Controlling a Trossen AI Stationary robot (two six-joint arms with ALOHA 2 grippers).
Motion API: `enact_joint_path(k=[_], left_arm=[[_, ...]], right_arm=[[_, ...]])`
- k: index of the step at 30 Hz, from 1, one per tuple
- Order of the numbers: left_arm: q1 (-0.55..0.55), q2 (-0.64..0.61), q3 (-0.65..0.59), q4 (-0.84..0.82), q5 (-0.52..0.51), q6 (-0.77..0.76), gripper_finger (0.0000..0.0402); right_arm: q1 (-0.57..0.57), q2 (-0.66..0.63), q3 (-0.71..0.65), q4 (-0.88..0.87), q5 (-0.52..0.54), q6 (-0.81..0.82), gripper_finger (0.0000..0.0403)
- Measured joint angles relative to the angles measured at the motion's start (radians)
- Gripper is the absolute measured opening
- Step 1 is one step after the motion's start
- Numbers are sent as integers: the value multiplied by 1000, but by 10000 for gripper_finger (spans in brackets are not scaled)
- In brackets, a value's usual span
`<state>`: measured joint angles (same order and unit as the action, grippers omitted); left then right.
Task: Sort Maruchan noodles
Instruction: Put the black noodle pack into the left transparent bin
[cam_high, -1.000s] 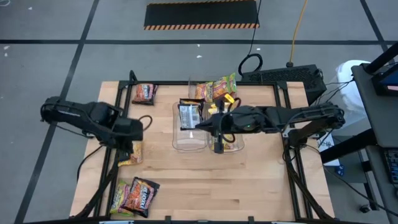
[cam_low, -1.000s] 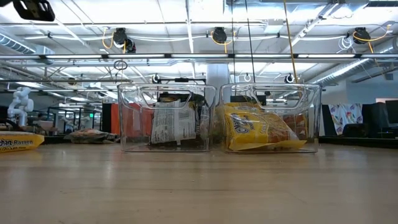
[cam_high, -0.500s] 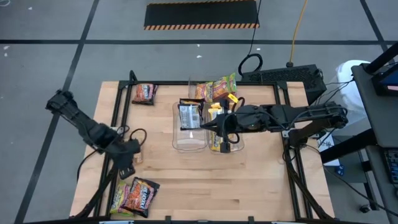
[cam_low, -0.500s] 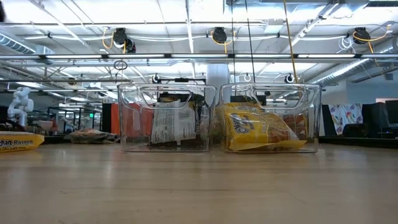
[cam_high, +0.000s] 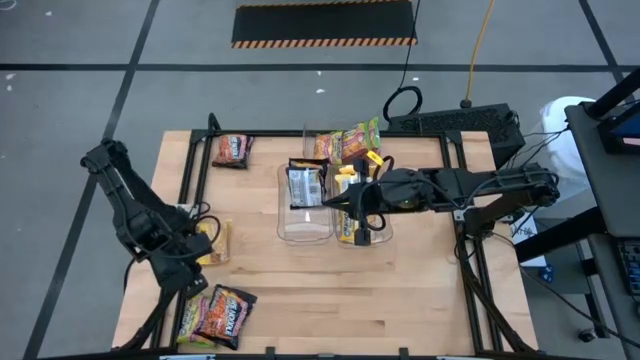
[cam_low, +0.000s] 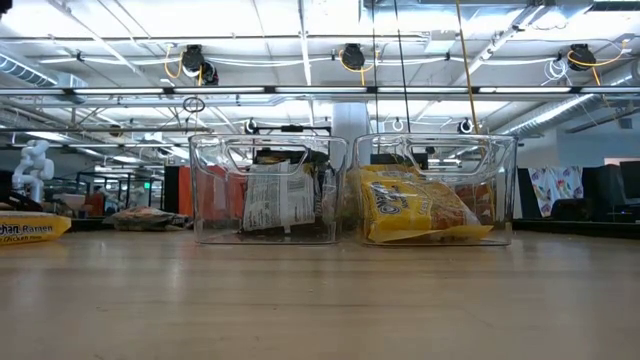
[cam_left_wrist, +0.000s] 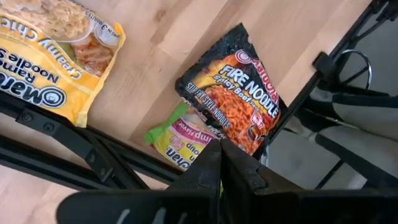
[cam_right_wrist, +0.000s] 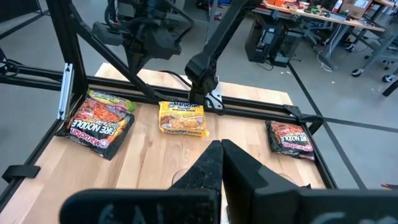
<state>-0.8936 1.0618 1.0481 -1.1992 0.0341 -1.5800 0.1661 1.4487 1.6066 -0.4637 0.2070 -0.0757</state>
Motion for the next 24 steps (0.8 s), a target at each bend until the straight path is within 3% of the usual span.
enact_joint_path(k=[7,13,24], left_arm=[[-13,22,0,0,0,-64,41],[-32,111,0,5,0,-45,83],[-66,326,0,74,18,-114,88]], right_arm=[[0,0,0,13,-1,5,0],[0,0,0,34,-2,11,0],[0,0,0,49,-2,11,0]])
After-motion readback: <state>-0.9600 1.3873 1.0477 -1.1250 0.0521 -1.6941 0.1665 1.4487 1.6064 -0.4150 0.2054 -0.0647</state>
